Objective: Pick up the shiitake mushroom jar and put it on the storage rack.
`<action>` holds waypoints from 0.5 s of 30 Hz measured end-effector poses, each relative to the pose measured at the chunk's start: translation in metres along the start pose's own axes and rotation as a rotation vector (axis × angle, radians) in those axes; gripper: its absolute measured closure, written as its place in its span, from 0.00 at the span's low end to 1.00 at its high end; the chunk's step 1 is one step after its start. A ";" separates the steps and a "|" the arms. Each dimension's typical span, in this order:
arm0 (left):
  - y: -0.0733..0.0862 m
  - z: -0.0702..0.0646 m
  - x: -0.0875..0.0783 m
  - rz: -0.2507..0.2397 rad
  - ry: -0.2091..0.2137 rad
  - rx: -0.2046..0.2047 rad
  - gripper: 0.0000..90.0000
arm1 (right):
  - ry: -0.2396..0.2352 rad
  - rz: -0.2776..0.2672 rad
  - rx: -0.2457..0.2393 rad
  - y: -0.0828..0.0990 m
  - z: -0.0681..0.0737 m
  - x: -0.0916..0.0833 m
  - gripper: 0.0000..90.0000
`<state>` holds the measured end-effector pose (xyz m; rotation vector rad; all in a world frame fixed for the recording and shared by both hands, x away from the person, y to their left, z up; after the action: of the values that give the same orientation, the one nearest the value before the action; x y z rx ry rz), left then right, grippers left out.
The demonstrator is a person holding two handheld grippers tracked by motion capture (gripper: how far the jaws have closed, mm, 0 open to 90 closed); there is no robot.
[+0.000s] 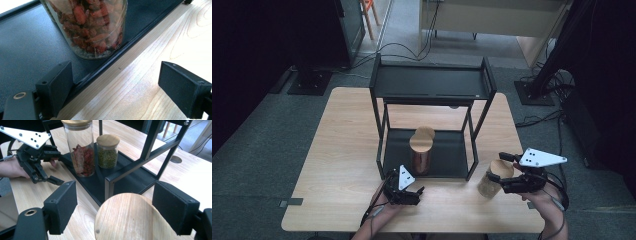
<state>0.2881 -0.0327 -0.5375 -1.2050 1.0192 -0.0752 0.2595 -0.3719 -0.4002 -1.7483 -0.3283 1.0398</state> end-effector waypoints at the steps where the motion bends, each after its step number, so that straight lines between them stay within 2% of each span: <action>1: 0.000 0.000 0.000 0.000 0.000 0.000 0.14 | 0.001 0.003 0.002 0.001 0.000 0.000 0.22; 15: 0.000 0.000 0.000 -0.001 0.001 -0.002 0.14 | 0.024 0.003 -0.012 0.008 -0.006 -0.002 0.22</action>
<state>0.2882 -0.0325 -0.5374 -1.2069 1.0203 -0.0757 0.2604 -0.3806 -0.4057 -1.7708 -0.3171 1.0208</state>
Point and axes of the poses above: each handheld gripper's, and its own axes: x roughly forward along the jaws, y roughly out of its underside, z roughly to its left, the point moved 3 cm from there along x, roughly forward along the jaws, and after that the axes turned 7 degrees about -x, right-handed, at the moved point
